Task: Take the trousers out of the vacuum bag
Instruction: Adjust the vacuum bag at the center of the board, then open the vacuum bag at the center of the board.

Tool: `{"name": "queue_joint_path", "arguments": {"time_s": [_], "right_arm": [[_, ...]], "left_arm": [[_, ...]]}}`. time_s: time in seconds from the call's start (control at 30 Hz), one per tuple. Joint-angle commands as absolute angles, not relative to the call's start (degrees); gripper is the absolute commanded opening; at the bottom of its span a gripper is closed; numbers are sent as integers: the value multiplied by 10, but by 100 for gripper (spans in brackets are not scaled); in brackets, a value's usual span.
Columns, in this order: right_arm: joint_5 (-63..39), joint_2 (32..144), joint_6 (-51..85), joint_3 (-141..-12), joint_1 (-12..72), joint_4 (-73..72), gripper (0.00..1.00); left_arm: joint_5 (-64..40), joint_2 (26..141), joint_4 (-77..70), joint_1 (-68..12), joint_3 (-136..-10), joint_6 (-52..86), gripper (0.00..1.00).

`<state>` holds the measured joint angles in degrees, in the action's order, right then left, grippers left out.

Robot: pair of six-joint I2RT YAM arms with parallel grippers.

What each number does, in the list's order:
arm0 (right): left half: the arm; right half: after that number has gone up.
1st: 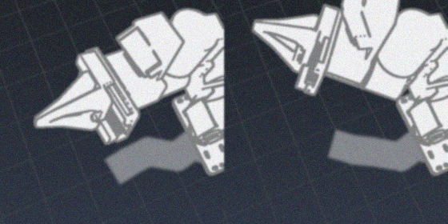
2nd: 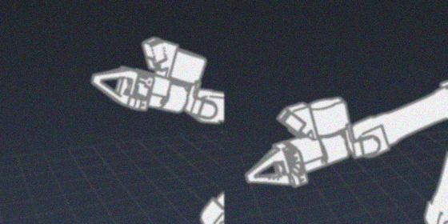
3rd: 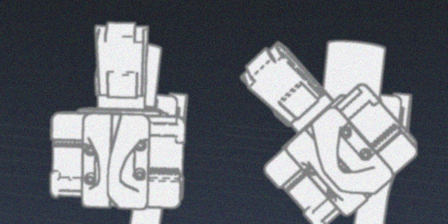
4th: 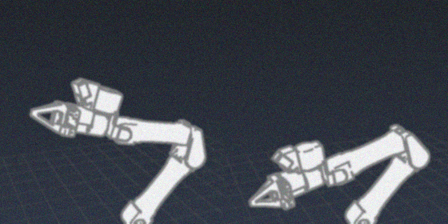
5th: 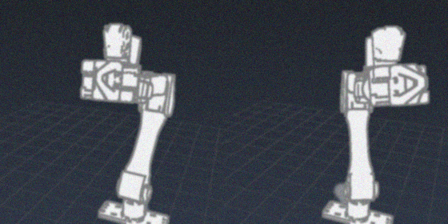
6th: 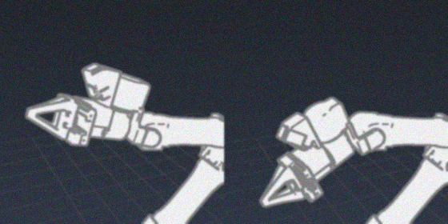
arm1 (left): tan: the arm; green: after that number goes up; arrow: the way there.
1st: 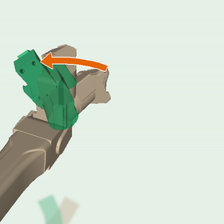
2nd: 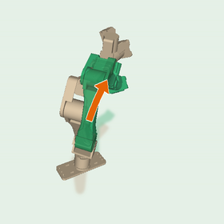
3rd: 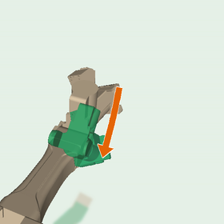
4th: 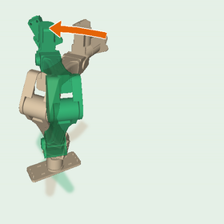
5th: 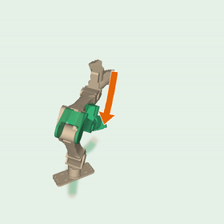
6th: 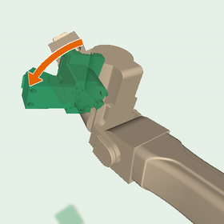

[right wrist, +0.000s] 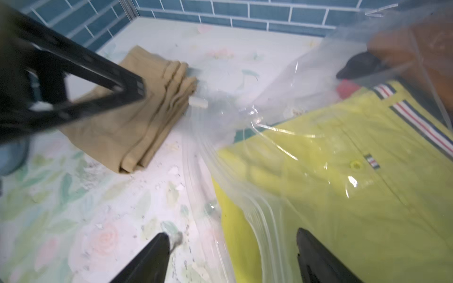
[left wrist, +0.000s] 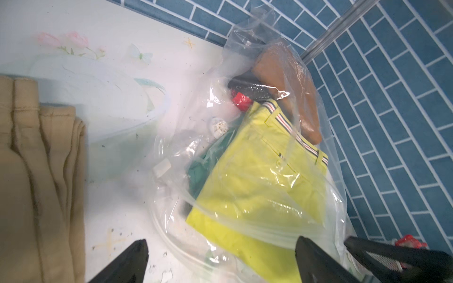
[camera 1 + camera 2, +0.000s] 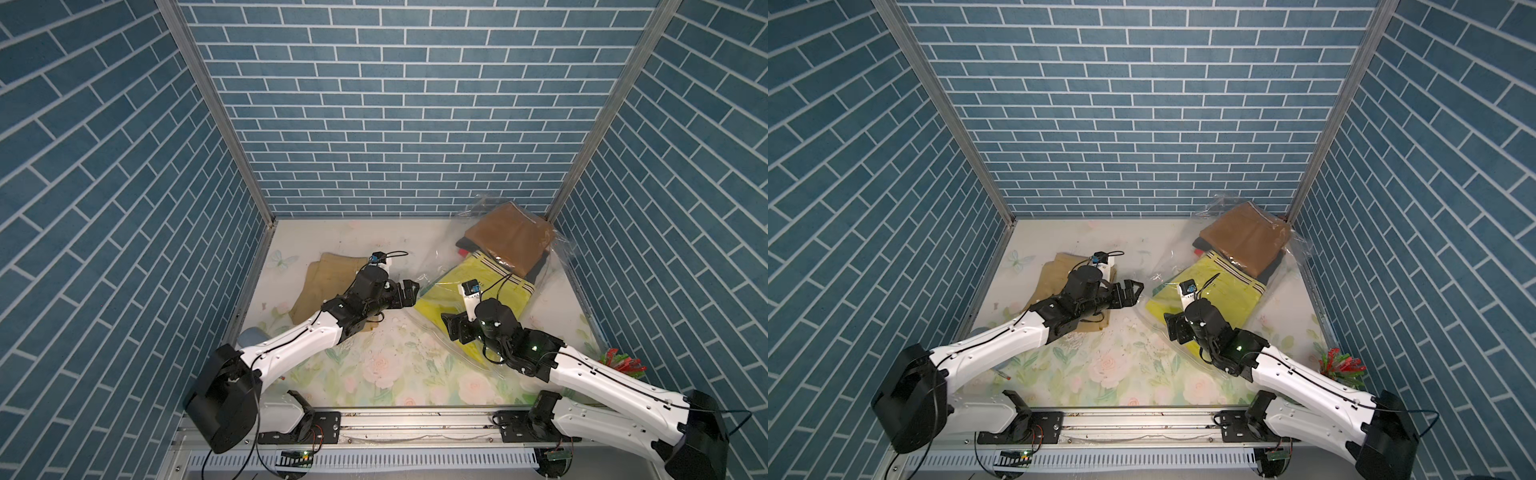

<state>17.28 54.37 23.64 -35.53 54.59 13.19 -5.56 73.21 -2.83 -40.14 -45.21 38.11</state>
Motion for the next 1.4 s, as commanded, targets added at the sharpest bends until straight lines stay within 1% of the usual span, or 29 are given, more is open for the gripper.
{"name": "queue_joint_path", "arguments": {"time_s": [0.0,0.17,0.3,0.4,0.6,0.67,0.83,0.93,1.17,1.37], "right_arm": [[234,534,282,-335,565,194,83],[254,536,301,-312,576,196,75],[264,538,298,-312,577,184,65],[268,554,291,-323,577,180,57],[276,587,291,-346,577,188,34],[283,588,296,-349,577,192,28],[284,584,301,-354,577,183,7],[282,583,299,-361,577,173,0],[286,577,291,-361,578,170,0],[272,524,300,-338,577,160,0]], "left_arm": [[-98,680,-45,-403,-406,367,100],[-103,618,-89,-408,-322,403,99],[-93,589,-124,-416,-262,443,100],[-87,582,-128,-424,-242,474,99],[-98,598,-162,-432,-214,501,100],[-105,609,-166,-433,-214,500,100],[-133,632,-206,-434,-210,531,99],[-140,656,-210,-442,-221,548,98],[-80,703,-223,-493,-241,627,92],[-23,729,-231,-542,-263,716,87]]}}
